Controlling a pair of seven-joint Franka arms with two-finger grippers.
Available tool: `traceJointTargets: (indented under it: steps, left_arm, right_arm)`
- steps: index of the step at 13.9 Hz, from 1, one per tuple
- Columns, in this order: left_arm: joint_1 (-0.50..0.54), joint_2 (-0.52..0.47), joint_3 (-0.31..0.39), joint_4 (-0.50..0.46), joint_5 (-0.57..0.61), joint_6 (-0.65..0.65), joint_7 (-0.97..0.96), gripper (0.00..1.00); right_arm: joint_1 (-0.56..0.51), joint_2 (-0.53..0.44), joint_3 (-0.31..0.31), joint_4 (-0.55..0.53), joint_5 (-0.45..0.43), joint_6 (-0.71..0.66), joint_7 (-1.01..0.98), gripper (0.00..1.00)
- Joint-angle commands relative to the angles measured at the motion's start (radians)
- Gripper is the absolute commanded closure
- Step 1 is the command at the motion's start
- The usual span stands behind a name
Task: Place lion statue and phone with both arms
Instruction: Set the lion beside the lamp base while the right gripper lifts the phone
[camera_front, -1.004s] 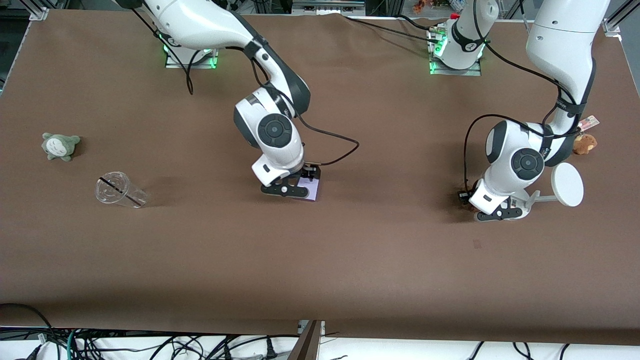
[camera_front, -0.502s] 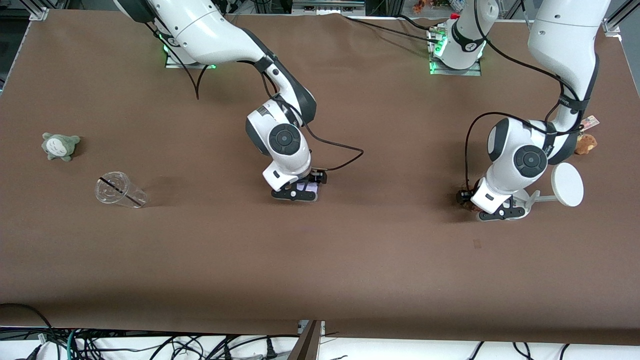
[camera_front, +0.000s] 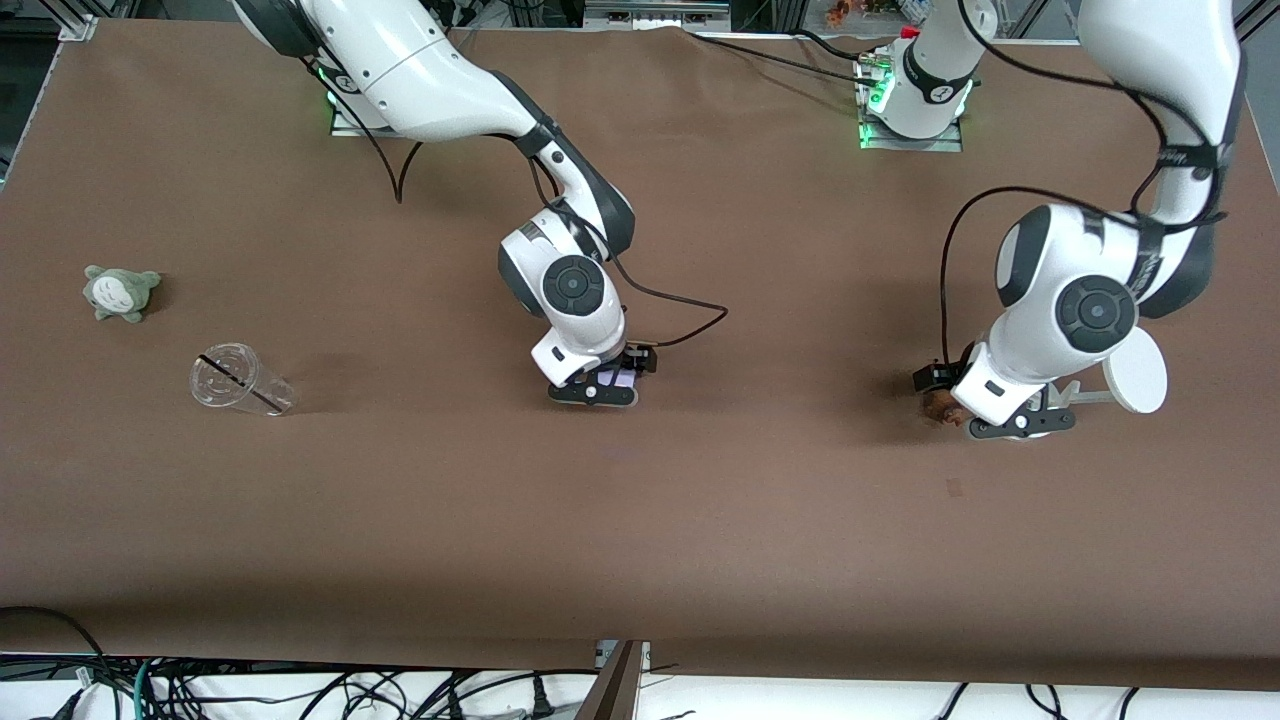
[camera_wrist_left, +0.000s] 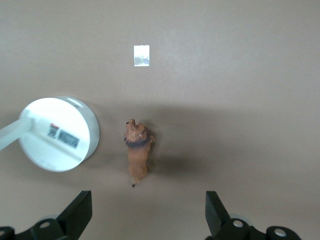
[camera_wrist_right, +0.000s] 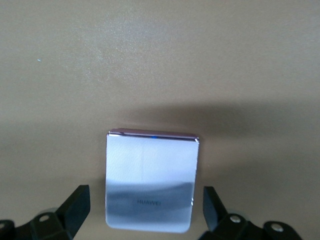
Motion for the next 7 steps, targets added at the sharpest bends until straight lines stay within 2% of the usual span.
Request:
traceJointTargets:
  steps: [1, 3, 7]
  left_arm:
    - [0.0, -0.022, -0.004, 0.155, -0.036, -0.179, -0.011, 0.0]
    - [0.015, -0.054, 0.005, 0.22, -0.05, -0.244, -0.006, 0.0]
    - [0.088, -0.141, 0.02, 0.23, -0.117, -0.33, 0.029, 0.0]
  right_arm:
    - [0.014, 0.029, -0.013, 0.029, -0.009, 0.019, 0.012, 0.0]
    - [0.014, 0.03, -0.013, 0.029, -0.021, 0.021, 0.012, 0.0]
    - [0.016, 0.044, -0.013, 0.029, -0.022, 0.036, 0.012, 0.0]
